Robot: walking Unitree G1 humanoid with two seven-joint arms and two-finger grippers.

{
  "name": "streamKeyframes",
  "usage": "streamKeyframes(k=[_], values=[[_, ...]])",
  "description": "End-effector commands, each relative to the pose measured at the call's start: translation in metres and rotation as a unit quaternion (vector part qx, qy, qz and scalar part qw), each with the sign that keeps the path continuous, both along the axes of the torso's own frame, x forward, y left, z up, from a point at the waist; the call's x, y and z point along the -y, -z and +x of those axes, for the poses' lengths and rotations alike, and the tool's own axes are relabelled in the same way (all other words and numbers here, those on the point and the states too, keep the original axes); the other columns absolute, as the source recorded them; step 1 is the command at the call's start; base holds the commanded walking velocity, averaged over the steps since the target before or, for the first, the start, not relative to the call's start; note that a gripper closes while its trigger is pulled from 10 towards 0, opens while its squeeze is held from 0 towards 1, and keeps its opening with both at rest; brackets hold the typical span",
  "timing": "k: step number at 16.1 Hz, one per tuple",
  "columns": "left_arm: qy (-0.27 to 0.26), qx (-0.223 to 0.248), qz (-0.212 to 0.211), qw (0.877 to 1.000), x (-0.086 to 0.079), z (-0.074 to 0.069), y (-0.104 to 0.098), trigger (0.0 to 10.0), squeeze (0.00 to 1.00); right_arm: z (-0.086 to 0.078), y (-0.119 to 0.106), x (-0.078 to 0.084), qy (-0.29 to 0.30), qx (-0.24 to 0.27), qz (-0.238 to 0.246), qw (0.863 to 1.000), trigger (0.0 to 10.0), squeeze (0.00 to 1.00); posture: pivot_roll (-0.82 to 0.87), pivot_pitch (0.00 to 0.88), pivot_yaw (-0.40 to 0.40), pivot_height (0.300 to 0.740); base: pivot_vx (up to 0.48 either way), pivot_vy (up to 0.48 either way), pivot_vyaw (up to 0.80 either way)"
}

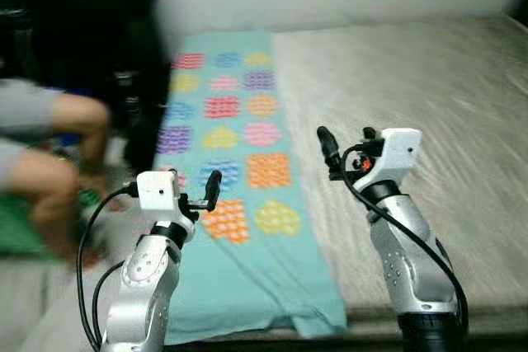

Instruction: Clean up the room

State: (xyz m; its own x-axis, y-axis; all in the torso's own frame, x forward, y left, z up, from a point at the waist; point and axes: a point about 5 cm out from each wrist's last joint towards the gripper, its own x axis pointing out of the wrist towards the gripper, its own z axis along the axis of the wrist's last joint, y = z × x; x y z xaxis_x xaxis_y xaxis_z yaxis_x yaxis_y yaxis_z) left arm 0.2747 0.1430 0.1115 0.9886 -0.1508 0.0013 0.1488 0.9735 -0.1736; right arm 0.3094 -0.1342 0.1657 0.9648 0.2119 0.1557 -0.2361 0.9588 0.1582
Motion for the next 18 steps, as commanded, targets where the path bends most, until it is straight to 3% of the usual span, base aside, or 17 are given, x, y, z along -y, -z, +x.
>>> streamKeyframes(k=[1, 12, 15, 18], values=[[-0.006, -0.008, 0.007, 1.000, -0.004, -0.002, 0.004, 10.0, 0.00, 0.002, 0.001, -0.002, -0.004, -0.003, 0.005, 1.000, 10.0, 0.00, -0.12, 0.000, 0.049, 0.740, 0.000, 0.000, 0.00], [0.004, -0.028, 0.006, 1.000, -0.002, -0.002, 0.009, 10.0, 0.00, 0.011, 0.000, -0.001, -0.011, -0.003, -0.021, 1.000, 10.0, 0.00, -0.12, 0.000, 0.049, 0.740, 0.000, 0.000, 0.00], [0.005, -0.025, 0.006, 1.000, -0.002, 0.001, 0.009, 10.0, 0.00, 0.030, -0.014, -0.004, -0.022, 0.014, -0.042, 0.999, 10.0, 0.00, -0.13, 0.000, 0.058, 0.740, 0.000, 0.000, 0.00], [0.007, -0.021, 0.007, 1.000, 0.000, 0.006, 0.007, 10.0, 0.00, 0.047, -0.011, -0.006, 0.002, -0.014, -0.091, 0.996, 10.0, 0.00, -0.13, 0.000, 0.072, 0.740, 0.000, 0.000, 0.00]])
